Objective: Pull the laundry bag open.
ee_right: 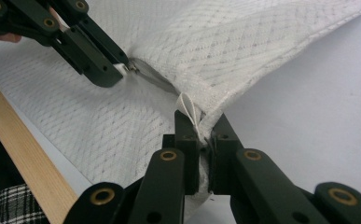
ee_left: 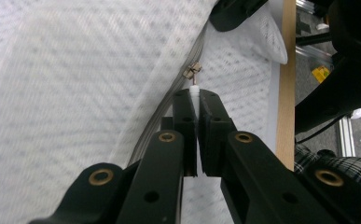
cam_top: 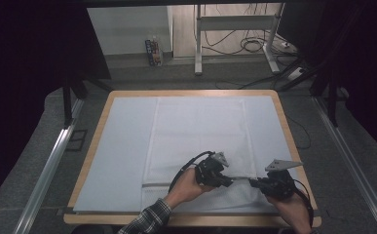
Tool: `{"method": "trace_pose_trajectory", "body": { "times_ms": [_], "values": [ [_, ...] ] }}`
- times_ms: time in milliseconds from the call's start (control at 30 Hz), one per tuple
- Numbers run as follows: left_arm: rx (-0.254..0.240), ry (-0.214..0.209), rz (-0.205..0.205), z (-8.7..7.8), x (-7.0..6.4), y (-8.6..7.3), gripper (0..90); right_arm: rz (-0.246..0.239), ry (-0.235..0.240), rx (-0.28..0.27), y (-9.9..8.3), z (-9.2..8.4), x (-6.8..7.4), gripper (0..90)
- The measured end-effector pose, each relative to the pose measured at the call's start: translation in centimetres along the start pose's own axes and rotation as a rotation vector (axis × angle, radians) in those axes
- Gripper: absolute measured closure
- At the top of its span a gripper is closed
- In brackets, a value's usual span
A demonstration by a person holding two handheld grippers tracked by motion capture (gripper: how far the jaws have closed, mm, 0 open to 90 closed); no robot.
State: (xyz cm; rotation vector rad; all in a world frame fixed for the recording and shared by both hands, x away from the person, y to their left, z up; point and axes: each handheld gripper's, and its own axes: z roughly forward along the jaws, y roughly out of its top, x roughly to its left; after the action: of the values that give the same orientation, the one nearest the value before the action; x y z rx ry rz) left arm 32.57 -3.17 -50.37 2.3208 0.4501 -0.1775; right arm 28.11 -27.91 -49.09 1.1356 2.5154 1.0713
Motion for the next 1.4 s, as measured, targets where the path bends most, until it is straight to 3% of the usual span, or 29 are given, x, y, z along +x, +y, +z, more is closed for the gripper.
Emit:
{"method": "trace_pose_trajectory", "body": {
  "times_ms": [800, 1400],
  "values": [
    [0.009, 0.009, -0.028, -1.6, 0.6, -1.6, 87.7, 0.002, -0.013, 0.003, -0.2, 0.0, -0.2, 84.2],
    [0.005, 0.029, -0.084, -3.6, 1.1, -3.9, 87.7, 0.021, -0.021, 0.009, -0.5, -0.2, -0.4, 84.2]
  ]
}}
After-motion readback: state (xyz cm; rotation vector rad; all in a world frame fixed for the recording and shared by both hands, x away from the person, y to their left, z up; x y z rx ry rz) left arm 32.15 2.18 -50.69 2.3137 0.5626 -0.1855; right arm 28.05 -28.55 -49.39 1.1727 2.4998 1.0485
